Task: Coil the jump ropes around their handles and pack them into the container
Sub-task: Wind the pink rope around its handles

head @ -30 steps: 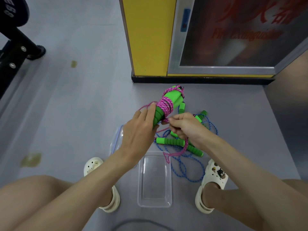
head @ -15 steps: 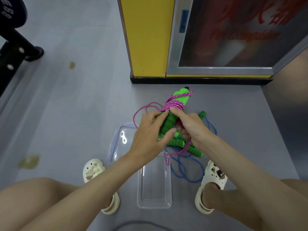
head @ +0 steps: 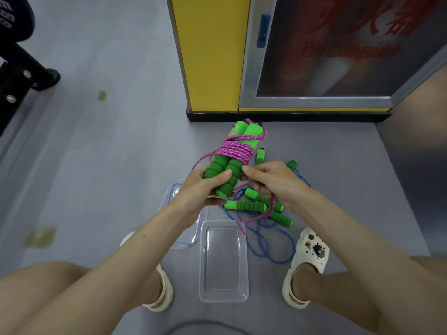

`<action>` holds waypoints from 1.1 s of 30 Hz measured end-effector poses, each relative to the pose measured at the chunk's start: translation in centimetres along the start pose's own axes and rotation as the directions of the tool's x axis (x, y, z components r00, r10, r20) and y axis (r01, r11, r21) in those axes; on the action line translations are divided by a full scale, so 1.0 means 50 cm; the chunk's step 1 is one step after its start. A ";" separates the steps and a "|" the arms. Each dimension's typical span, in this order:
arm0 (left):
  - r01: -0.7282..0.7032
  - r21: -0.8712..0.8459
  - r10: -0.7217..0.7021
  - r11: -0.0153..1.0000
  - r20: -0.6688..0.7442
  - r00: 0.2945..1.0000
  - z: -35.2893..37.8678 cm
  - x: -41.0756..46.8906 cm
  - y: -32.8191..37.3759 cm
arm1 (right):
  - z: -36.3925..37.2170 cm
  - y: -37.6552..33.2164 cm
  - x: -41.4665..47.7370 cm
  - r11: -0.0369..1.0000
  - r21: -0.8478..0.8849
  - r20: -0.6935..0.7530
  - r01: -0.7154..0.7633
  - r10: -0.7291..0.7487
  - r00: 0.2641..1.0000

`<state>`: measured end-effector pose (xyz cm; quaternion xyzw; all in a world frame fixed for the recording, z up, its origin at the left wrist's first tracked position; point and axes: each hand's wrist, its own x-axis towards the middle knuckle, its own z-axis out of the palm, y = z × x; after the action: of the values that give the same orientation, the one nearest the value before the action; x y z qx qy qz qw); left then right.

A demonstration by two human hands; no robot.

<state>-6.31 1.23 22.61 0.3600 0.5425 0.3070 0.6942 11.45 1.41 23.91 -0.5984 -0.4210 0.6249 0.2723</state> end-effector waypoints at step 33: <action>-0.505 0.838 0.692 0.207 0.240 0.681 0.019 -0.003 -0.052 | 0.011 -0.008 -0.008 0.996 0.012 -0.086 -0.087 0.087 0.992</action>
<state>-5.32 -0.51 20.65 0.8034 0.4961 0.2713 0.1865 10.88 1.14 24.42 -0.6416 -0.3799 0.6114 0.2650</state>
